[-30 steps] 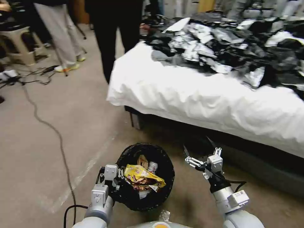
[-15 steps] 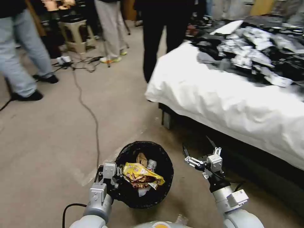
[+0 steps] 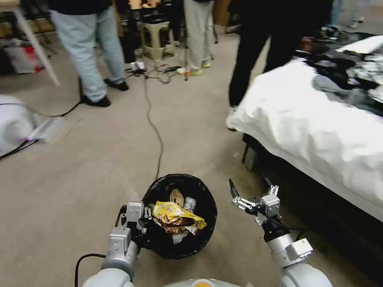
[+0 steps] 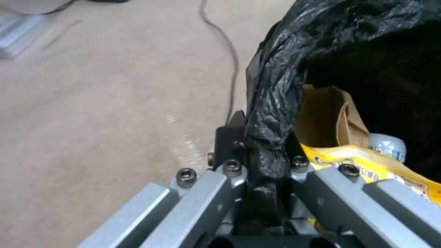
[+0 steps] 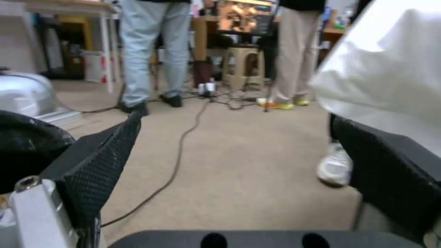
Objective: Pick up the trash bin, then pick up the garbage from the floor and place it into the trash bin.
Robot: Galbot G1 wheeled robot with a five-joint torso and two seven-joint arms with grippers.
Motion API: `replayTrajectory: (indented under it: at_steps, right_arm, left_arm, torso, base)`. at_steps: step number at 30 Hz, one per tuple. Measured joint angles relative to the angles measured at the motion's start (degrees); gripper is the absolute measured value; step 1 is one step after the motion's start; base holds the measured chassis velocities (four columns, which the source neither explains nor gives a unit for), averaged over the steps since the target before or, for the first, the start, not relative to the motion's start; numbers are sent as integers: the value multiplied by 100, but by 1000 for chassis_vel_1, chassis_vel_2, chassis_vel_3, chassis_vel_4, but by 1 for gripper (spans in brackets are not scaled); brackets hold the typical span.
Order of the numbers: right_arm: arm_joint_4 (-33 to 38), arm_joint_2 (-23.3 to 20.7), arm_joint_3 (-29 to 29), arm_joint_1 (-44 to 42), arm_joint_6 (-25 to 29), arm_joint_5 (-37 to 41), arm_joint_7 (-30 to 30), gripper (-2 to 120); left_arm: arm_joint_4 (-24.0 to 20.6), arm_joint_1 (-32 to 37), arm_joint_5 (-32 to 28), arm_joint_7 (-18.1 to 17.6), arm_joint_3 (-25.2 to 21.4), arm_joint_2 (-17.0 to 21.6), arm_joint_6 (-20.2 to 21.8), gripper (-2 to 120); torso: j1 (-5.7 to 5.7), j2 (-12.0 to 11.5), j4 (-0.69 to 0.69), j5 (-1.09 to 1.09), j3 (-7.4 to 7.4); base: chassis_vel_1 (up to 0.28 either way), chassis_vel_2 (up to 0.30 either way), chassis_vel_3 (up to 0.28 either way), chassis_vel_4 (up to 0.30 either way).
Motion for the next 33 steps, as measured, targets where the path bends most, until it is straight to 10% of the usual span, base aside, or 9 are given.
replayTrajectory:
  at_steps: [33]
  right_arm:
    - [6,13,5,-36,43,-65,-21,100]
  left_arm:
    - [-61,-89,-176,-76,-57,-27,62,1]
  torso:
    - [0,0,2,0,0]
  base:
    - [114,122,114,116]
